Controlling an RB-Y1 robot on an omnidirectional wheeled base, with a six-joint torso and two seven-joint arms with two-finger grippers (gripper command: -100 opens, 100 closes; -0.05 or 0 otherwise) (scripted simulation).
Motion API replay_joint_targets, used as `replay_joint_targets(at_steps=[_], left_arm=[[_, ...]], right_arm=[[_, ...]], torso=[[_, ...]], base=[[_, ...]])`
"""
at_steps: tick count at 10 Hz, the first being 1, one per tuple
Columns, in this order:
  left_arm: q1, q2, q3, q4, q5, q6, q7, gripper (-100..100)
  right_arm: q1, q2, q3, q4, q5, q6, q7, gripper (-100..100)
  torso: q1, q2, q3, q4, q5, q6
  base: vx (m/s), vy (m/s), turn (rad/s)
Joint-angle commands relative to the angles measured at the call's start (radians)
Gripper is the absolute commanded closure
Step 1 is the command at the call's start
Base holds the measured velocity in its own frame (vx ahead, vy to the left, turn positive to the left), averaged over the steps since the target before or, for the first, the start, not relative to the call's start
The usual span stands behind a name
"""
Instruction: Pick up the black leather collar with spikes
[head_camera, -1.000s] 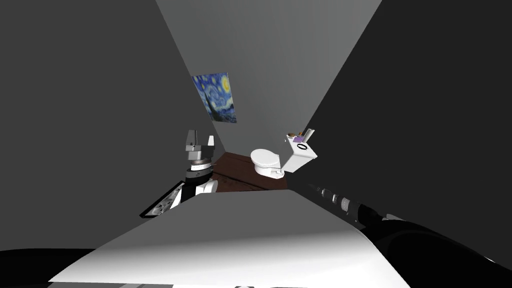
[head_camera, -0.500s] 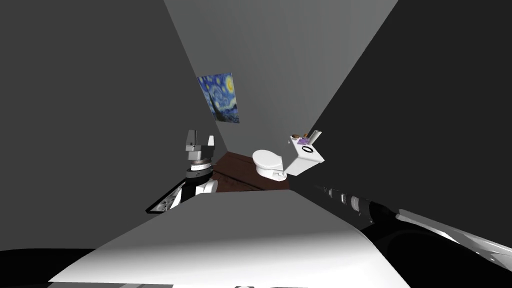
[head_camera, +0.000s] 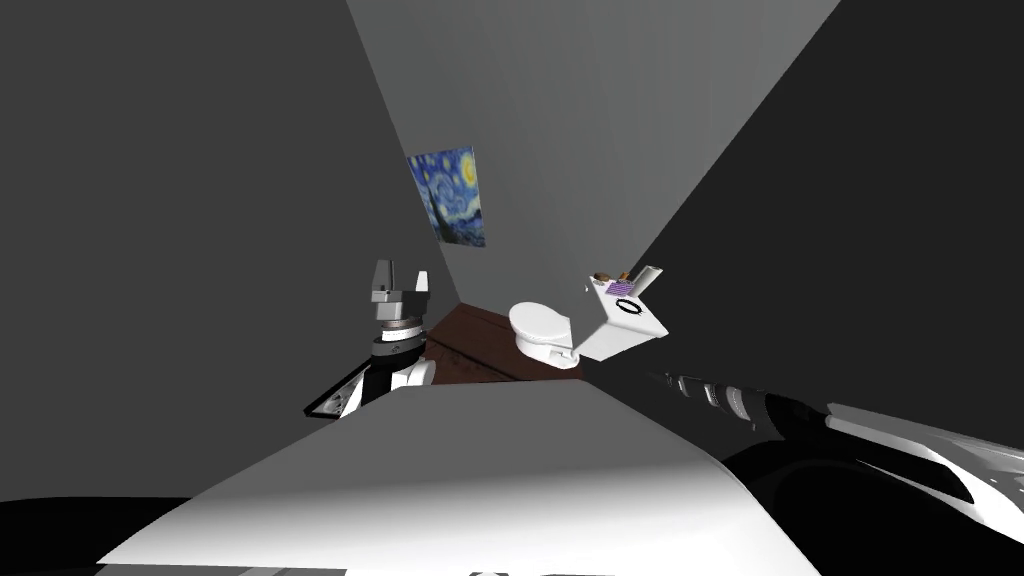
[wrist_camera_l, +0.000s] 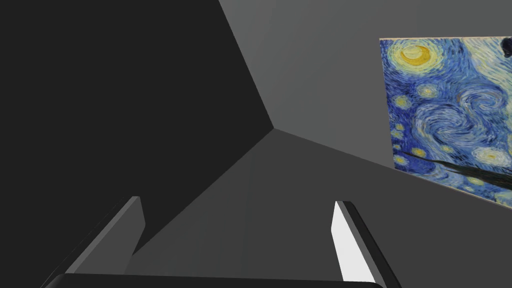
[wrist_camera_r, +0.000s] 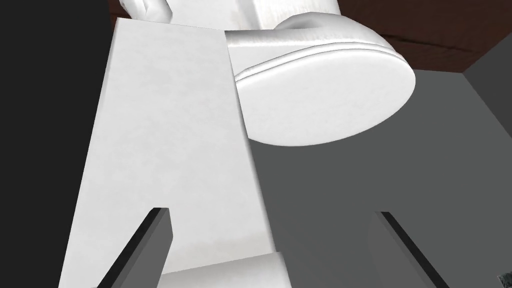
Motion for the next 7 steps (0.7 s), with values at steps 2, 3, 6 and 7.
replay_joint_targets(at_steps=[2,3,6,7], left_arm=[[0.000,0.000,0.000,0.000,0.000,0.000,0.000,0],[0.000,0.000,0.000,0.000,0.000,0.000,0.000,0],[0.000,0.000,0.000,0.000,0.000,0.000,0.000,0],[0.000,0.000,0.000,0.000,0.000,0.000,0.000,0]], right_arm=[[0.035,-0.080,-0.001,0.028,-0.003,-0.006,0.010,-100],[0.035,-0.111,-0.001,0.028,-0.003,-0.006,0.010,-100],[0.057,-0.202,0.014,0.080,0.000,-0.022,0.013,-100],[0.057,-0.234,0.014,0.080,0.000,-0.022,0.013,-100]], torso=[[0.000,0.001,0.000,0.000,0.000,0.001],[0.000,0.000,0.000,0.000,0.000,0.000],[0.000,0.002,0.001,0.000,0.000,0.001],[-0.001,0.001,0.000,0.000,0.000,0.000]], base=[[0.066,-0.003,0.100],[0.054,-0.013,0.069],[0.059,-0.012,0.101],[0.059,-0.023,0.070]])
